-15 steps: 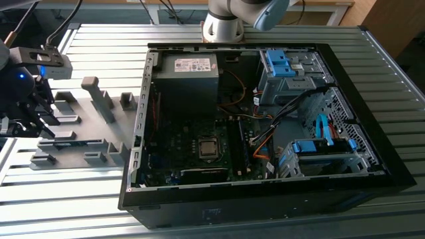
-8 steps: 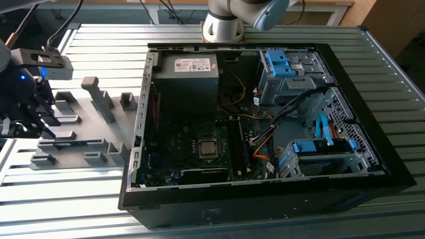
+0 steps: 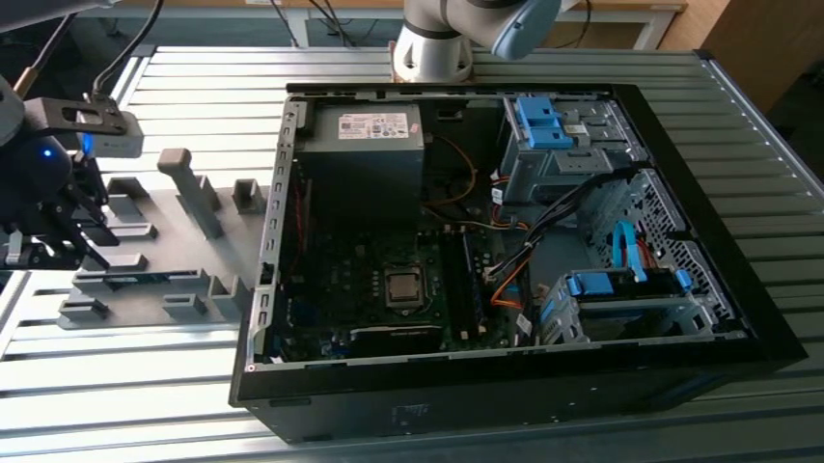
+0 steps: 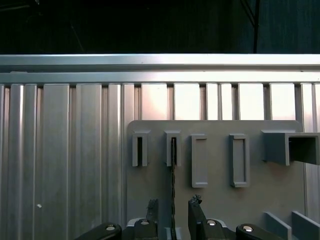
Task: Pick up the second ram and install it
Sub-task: 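Pick up the second ram and move it above second insertion slot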
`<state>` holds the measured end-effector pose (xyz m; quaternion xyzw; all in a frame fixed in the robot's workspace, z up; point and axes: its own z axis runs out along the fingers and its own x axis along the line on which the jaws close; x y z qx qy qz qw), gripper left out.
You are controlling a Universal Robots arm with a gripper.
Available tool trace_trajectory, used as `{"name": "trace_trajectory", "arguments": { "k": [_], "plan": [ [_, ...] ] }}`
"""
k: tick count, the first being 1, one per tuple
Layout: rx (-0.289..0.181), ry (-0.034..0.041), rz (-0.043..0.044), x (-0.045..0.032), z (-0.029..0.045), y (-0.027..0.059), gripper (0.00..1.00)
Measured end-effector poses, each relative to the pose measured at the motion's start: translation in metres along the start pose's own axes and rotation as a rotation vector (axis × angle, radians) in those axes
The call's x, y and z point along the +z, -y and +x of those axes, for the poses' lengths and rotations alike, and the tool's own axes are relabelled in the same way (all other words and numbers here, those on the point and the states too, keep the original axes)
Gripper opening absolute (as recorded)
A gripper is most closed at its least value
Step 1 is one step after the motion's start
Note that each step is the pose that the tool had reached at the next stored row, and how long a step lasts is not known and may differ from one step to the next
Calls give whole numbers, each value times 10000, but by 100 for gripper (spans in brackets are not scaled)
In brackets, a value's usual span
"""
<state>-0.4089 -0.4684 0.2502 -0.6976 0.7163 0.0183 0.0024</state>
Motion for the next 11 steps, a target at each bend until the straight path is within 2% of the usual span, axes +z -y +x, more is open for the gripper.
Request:
{"name": "trace_trajectory", "arguments": {
  "k": [3, 11],
  "plan": [
    [0, 0, 0, 3, 0, 0, 37],
    [0, 1, 0, 74, 2, 2, 37]
  ]
}}
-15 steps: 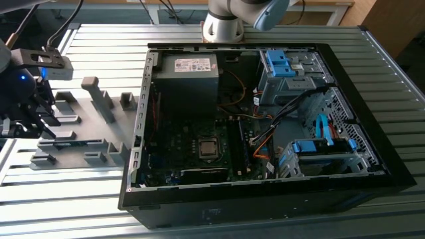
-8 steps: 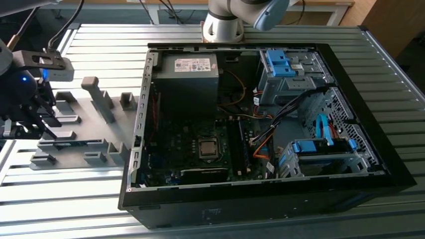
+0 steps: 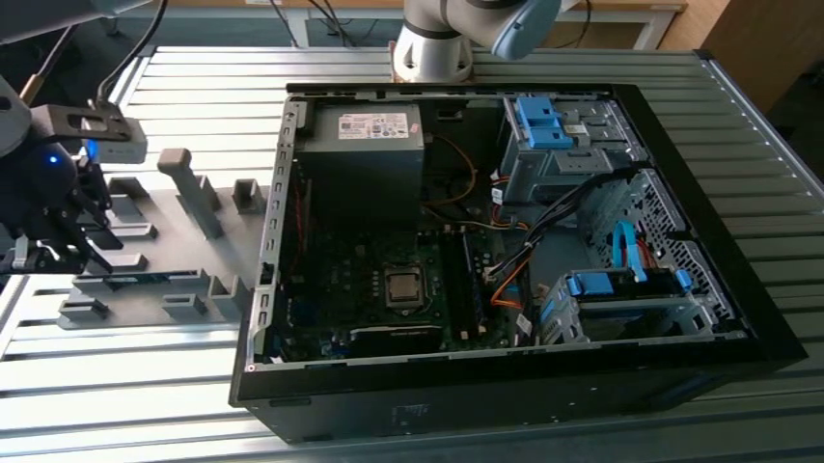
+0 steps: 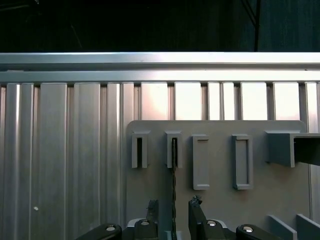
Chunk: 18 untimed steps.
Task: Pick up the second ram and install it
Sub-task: 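Pick up the second ram and move it above second insertion slot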
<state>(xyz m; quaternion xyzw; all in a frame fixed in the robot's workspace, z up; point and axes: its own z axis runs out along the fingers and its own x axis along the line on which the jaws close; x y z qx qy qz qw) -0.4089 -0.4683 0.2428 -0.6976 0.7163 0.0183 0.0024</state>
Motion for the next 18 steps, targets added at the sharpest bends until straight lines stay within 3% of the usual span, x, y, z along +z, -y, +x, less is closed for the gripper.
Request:
{"name": "trace_trajectory", "arguments": {
  "k": [18],
  "plan": [
    [0, 0, 1, 120, 4, 3, 37]
  ]
}}
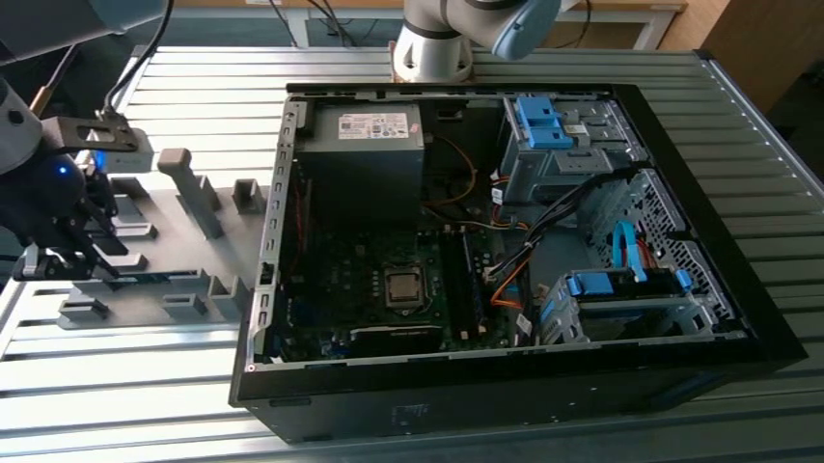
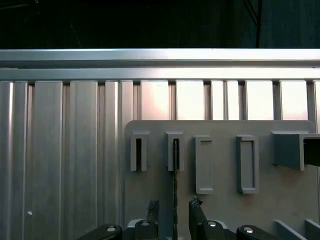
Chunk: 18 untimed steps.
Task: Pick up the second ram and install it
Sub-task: 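Pick up the second ram and move it above second insertion slot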
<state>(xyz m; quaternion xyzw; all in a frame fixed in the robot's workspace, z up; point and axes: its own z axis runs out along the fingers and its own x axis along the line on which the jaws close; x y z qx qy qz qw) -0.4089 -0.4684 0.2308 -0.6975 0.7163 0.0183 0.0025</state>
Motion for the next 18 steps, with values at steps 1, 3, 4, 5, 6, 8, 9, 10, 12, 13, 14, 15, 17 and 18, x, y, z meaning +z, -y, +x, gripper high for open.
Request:
{"name": "trace_trajectory", "arguments": {
  "k": [1, 3, 4, 5, 6, 8, 9, 10, 12, 13, 14, 15, 17, 18],
  "plan": [
    [0, -1, -2, 3, 0, 0, 37],
    [1, -4, -1, 8, -3, 0, 37],
    [2, -5, 0, 12, -6, 0, 37],
    [1, -6, 0, 15, -9, 0, 37],
    [0, -5, 0, 20, -10, 0, 37],
    [0, -7, -1, 28, -10, 0, 37],
    [0, -7, -2, 28, -10, 0, 37],
    [0, -10, -2, 29, -11, 0, 37],
    [0, -14, 0, 34, -11, 1, 37],
    [0, -15, 2, 39, -10, 1, 37],
    [0, -17, 3, 45, -11, 1, 37],
    [0, -18, 0, 49, -10, 1, 37],
    [1, -18, 1, 65, -13, 1, 37],
    [2, -20, 0, 70, -19, -1, 37]
  ]
}}
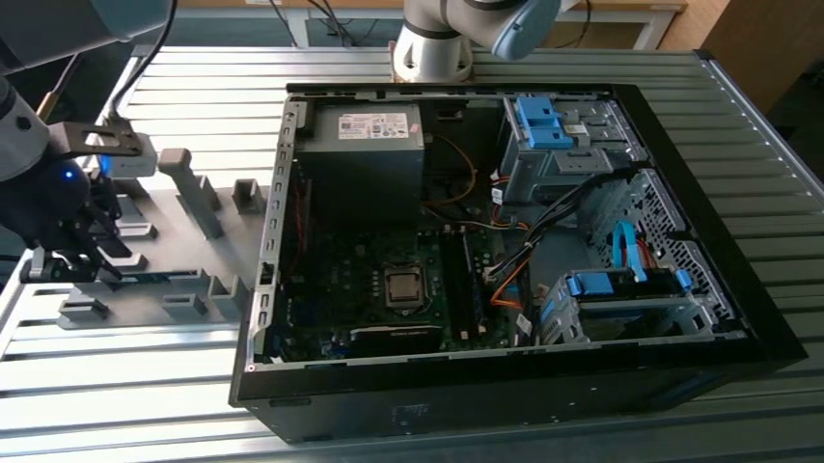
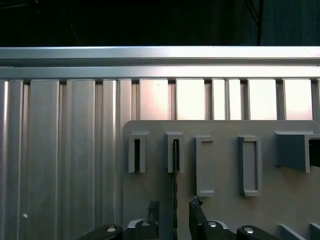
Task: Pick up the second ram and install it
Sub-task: 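Pick up the second ram and move it above second insertion slot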
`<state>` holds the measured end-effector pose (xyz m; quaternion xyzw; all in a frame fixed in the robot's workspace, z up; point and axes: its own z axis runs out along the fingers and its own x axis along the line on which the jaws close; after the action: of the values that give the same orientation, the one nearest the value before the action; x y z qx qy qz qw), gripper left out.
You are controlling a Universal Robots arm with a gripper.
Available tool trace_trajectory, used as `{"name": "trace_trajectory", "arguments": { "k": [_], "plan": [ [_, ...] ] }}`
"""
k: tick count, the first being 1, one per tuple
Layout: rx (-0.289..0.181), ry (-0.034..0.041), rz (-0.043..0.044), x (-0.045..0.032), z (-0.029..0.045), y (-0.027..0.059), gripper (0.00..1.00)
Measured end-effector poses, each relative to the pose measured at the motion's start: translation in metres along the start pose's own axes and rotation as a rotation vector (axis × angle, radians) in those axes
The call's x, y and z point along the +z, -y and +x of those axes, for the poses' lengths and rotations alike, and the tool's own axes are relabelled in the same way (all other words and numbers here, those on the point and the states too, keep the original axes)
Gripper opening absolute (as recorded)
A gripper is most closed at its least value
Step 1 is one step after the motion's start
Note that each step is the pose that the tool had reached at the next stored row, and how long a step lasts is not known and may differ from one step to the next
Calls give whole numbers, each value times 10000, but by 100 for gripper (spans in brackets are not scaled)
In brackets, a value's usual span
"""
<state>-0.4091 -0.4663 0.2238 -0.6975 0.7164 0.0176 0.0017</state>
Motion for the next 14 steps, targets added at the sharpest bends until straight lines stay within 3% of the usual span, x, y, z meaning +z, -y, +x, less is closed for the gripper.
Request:
{"name": "trace_trajectory", "arguments": {
  "k": [14],
  "plan": [
    [-18, -23, 0, 124, -15, -3, 37]
  ]
}}
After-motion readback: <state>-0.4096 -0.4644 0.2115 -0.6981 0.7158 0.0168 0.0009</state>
